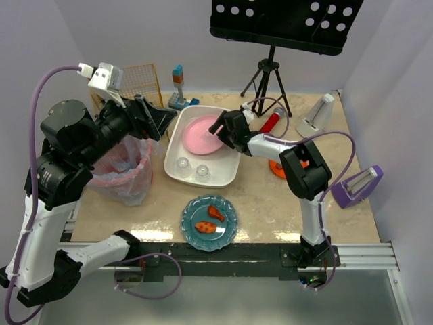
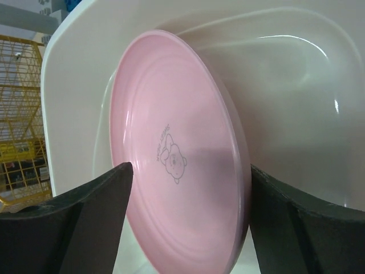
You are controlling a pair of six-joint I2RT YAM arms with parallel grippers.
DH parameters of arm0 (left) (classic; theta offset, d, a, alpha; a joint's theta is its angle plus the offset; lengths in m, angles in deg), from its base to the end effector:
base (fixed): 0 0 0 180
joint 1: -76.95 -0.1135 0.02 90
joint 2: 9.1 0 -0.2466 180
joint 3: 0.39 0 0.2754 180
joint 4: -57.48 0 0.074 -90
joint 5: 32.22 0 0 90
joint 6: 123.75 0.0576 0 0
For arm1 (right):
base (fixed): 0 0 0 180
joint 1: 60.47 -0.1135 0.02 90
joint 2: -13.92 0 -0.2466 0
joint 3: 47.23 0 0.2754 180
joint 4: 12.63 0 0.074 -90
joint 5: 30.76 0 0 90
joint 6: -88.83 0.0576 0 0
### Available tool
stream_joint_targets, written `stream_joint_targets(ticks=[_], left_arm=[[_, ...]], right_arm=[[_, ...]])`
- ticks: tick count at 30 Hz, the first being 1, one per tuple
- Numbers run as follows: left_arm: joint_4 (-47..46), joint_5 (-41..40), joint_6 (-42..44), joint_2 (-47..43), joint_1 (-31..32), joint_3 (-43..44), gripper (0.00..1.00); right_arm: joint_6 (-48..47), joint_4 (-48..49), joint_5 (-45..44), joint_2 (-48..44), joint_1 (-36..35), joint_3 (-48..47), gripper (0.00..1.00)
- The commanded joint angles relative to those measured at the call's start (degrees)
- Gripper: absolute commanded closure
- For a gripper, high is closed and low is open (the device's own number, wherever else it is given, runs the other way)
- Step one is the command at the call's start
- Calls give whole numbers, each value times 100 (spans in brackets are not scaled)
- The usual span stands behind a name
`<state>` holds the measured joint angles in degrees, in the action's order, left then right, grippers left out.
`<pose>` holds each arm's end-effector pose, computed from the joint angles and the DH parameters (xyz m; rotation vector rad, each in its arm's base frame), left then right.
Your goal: Clear the kitchen counter
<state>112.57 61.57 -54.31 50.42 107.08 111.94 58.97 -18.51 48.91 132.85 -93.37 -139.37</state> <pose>0.1648 -0.1000 0.5402 0.1911 1.6498 -0.7325 0.4213 0.2603 0.1347 0.6308 2.1367 0.7443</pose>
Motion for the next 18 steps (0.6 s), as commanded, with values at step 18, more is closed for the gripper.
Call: stream_joint_targets(ticks=[18], left_arm=[[-304,51,-54,-64,-7,-254,15]], right_arm=[[-1680,-1250,-2087,-1407,21,-185,16]])
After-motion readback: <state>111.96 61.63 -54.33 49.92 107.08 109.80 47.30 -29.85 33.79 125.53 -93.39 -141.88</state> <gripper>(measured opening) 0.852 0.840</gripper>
